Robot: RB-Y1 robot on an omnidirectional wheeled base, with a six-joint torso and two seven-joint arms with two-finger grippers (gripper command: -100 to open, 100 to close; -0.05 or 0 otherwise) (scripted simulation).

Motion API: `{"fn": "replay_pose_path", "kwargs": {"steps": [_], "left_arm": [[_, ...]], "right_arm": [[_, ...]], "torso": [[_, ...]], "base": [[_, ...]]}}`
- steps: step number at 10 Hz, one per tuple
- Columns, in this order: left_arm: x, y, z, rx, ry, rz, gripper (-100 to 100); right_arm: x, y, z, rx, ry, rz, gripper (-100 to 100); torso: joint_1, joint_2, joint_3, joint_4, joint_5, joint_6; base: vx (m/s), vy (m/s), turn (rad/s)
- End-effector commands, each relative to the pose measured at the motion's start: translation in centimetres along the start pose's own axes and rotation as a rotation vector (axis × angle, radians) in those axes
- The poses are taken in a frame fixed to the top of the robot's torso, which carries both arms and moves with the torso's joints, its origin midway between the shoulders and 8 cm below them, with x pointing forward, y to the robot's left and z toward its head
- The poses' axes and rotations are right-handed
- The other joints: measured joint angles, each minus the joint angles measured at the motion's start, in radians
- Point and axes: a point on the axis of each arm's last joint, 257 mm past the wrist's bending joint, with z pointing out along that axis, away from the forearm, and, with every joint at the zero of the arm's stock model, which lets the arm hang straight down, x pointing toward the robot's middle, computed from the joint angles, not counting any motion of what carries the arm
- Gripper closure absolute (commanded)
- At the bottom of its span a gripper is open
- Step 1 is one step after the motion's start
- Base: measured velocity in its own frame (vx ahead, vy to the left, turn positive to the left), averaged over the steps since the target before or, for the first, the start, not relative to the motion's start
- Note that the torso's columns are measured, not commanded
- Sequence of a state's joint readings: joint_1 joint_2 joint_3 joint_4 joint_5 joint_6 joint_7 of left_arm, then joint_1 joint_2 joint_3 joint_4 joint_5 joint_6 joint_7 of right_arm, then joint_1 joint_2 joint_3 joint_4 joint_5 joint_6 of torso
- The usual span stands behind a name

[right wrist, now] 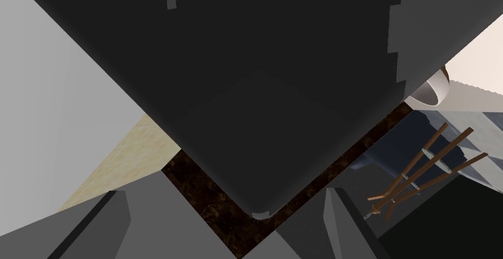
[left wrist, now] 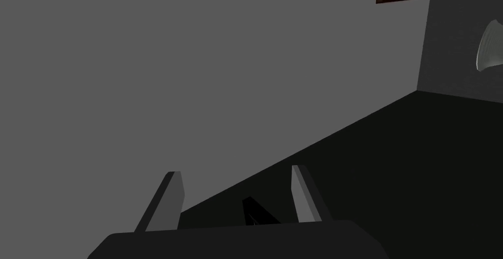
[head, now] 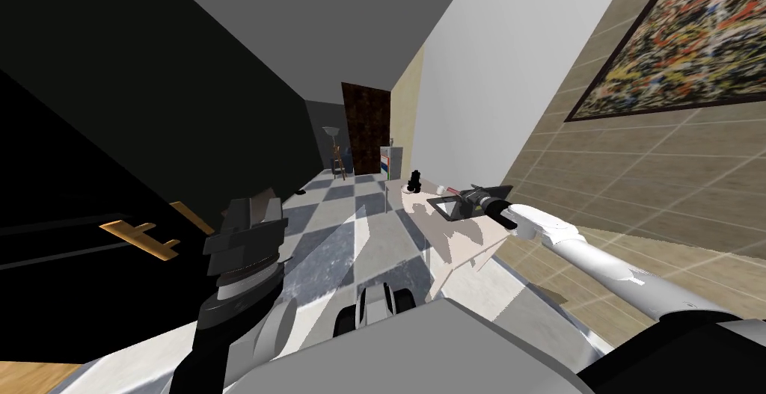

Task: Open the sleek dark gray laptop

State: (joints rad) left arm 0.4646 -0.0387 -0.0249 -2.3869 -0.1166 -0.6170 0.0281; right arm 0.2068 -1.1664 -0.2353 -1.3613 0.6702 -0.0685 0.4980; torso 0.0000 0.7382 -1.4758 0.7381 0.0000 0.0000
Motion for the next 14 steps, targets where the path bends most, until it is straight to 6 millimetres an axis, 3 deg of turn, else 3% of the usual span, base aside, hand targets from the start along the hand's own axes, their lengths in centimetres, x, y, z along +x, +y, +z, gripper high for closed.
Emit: {"fn": "replay_pose_path", "kwargs": {"steps": [1, 5, 6, 7, 11, 12, 13, 14], "left_arm": [[0.0, 0.0, 0.0, 0.000, 0.000, 0.000, 0], [0.0, 0.0, 0.0, 0.000, 0.000, 0.000, 0], [0.0, 0.0, 0.0, 0.000, 0.000, 0.000, 0], [0.0, 0.0, 0.0, 0.000, 0.000, 0.000, 0], [0.0, 0.0, 0.0, 0.000, 0.000, 0.000, 0], [0.0, 0.0, 0.0, 0.000, 0.000, 0.000, 0], [0.0, 0.0, 0.0, 0.000, 0.000, 0.000, 0], [0.0, 0.0, 0.0, 0.000, 0.000, 0.000, 0]], "right_arm": [[-0.7, 0.5, 0.0, -0.021, -0.021, 0.003, -100], [-2.4, 1.9, -0.2, -0.072, -0.072, -0.004, -100], [-2.0, 1.5, -0.2, -0.061, -0.062, -0.003, -100], [-1.7, 1.3, -0.1, -0.051, -0.051, -0.001, 100], [0.0, -0.1, 0.0, 0.001, 0.000, 0.005, 100], [-0.6, 0.0, 0.1, -0.007, -0.015, 0.002, 100], [-0.5, 0.4, 0.1, 0.011, -0.012, -0.032, -100], [-0.4, 0.6, 0.1, 0.017, -0.011, -0.043, -100]], "torso": [[-0.001, 0.001, 0.001, 0.000, 0.000, 0.000], [0.000, -0.005, -0.003, -0.002, 0.000, 0.000], [0.000, -0.003, -0.002, -0.001, 0.000, 0.000], [-0.001, 0.005, 0.002, 0.001, 0.000, -0.001], [0.000, 0.005, 0.004, 0.002, 0.000, 0.002], [0.002, 0.003, 0.002, 0.000, -0.001, 0.003], [0.001, -0.004, -0.002, -0.001, 0.000, 0.003], [-0.001, -0.006, -0.004, -0.002, -0.001, 0.001]], "base": [[0.083, 0.018, -0.189], [0.180, 0.029, -0.210], [0.095, 0.022, -0.050], [-0.074, -0.011, 0.248], [-0.174, -0.029, 0.208], [-0.090, 0.005, 0.046], [-0.043, -0.020, 0.005], [-0.050, -0.033, 0.027]]}}
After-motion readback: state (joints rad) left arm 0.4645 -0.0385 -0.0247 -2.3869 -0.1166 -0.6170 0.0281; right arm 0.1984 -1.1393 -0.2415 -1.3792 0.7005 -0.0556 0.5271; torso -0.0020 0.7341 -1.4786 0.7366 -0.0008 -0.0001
